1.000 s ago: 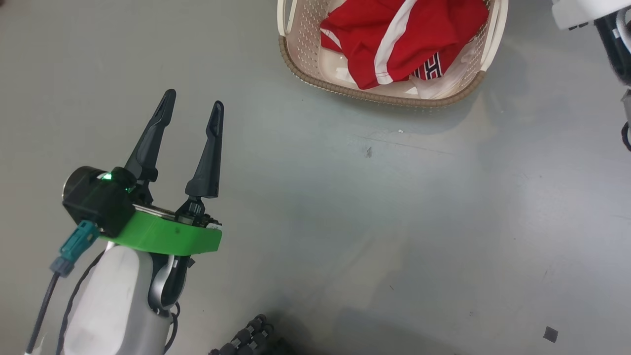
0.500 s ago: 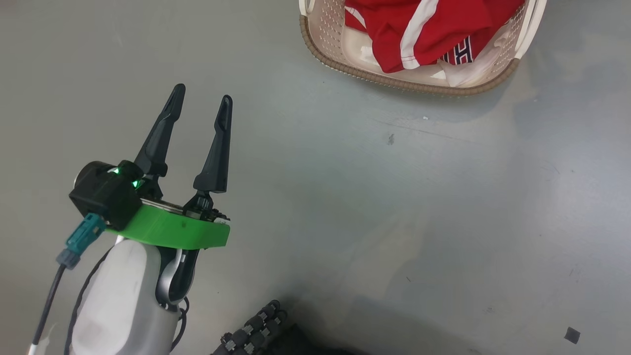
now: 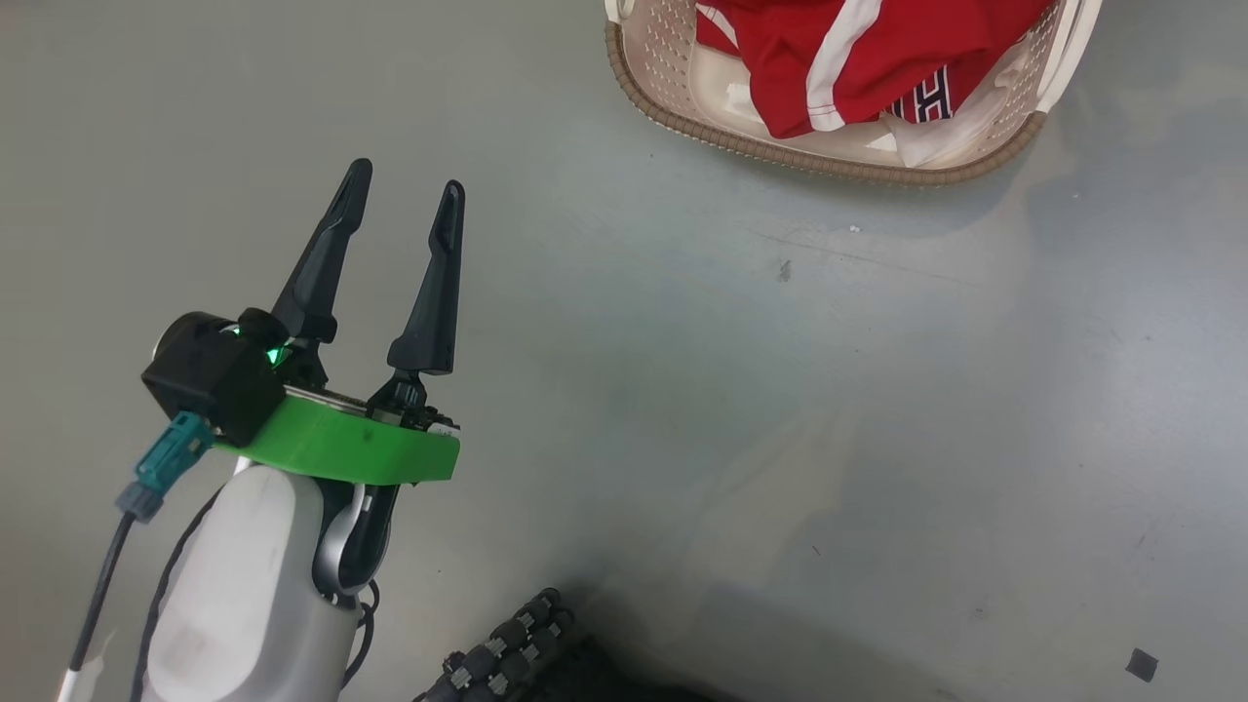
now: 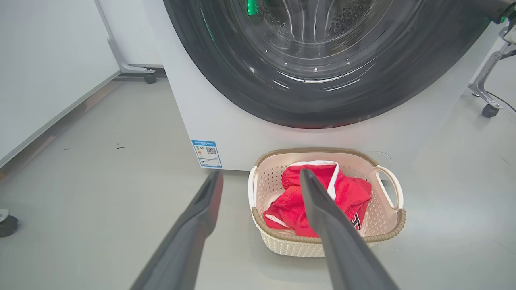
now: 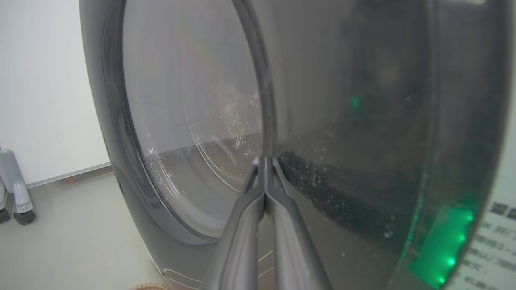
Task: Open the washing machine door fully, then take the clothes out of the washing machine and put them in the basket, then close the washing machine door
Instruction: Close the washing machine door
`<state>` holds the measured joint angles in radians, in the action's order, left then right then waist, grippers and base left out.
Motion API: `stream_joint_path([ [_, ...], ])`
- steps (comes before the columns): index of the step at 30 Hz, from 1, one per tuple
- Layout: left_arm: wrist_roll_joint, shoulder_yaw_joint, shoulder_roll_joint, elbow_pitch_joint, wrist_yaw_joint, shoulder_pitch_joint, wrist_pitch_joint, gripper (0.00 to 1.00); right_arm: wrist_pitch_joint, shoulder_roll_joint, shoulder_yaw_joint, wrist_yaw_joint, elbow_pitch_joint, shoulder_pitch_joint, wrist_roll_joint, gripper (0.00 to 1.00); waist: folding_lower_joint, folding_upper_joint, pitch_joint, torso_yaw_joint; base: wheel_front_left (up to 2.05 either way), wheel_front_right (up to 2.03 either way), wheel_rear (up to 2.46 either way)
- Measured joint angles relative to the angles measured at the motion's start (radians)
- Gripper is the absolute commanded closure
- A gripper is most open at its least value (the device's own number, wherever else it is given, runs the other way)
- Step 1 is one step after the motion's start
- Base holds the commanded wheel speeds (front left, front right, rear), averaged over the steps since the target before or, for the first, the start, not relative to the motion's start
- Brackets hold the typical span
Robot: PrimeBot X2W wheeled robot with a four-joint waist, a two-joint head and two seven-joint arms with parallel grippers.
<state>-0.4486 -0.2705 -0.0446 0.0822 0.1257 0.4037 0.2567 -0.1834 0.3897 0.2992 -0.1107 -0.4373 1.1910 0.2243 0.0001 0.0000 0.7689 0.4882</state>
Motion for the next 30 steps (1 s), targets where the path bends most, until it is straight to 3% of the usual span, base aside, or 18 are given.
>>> stream_joint_path([
  [11, 0.002, 0.008, 0.002, 0.019, 0.0, 0.007, 0.0, 0.0, -0.041, -0.012, 0.001, 0.01, -0.068, -0.022, 0.001, 1.0, 0.0, 0.0, -0.035, -0.011, 0.0, 0.0, 0.0],
  [15, 0.011, 0.024, -0.001, 0.032, 0.0, 0.007, 0.0, 0.0, -0.052, -0.023, -0.007, 0.026, -0.099, -0.075, 0.009, 1.0, 0.0, 0.0, -0.063, -0.022, 0.0, 0.0, 0.0],
  [30, 0.053, 0.053, -0.051, 0.066, 0.0, -0.016, 0.0, 0.0, -0.069, -0.099, -0.022, 0.027, -0.152, -0.348, 0.052, 1.0, 0.0, 0.0, -0.22, -0.108, 0.0, 0.0, 0.0],
])
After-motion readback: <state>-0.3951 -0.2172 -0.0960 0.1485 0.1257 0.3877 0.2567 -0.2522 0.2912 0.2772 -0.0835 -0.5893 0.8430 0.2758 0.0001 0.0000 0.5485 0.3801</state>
